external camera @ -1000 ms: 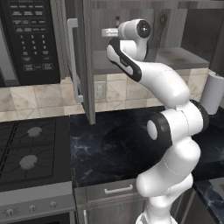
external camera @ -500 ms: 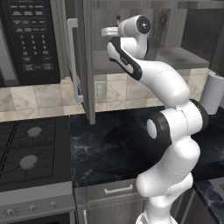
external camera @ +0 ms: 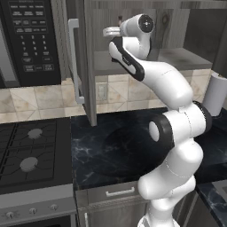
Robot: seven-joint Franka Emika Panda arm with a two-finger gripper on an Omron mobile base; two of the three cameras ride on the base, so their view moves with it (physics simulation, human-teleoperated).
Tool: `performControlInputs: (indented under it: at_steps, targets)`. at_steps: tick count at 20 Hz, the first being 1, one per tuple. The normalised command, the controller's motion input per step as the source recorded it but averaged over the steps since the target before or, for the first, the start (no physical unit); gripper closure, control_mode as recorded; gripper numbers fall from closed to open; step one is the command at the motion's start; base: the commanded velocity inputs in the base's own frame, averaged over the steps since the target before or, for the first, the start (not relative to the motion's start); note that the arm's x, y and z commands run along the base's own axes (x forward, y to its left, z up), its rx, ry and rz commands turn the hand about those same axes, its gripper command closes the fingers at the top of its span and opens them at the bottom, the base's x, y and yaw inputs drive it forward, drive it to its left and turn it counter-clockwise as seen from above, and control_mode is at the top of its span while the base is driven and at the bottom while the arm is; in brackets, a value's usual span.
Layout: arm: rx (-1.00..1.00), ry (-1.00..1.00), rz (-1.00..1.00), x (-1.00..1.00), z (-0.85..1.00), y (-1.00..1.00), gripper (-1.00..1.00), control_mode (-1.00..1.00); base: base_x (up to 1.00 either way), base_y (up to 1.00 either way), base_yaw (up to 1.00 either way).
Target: There is a bowl on the dining counter. Grab a lemon wedge from the fridge and place it in the bowl. Then get the liquor bottle and glass cup from the cabinet and place them next to the bowl.
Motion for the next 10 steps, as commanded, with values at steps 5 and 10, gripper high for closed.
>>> performControlInputs:
  at_steps: [5,10]
  targets:
    - [0.00,-0.02,0.00,-0.42,-0.07,0.00,1.00,-1.00,0.00,0.00,0.00]
    - [0.00,-0.13,0.00,-0.89,-0.18,0.00,1.00,-1.00,0.00,0.00,0.00]
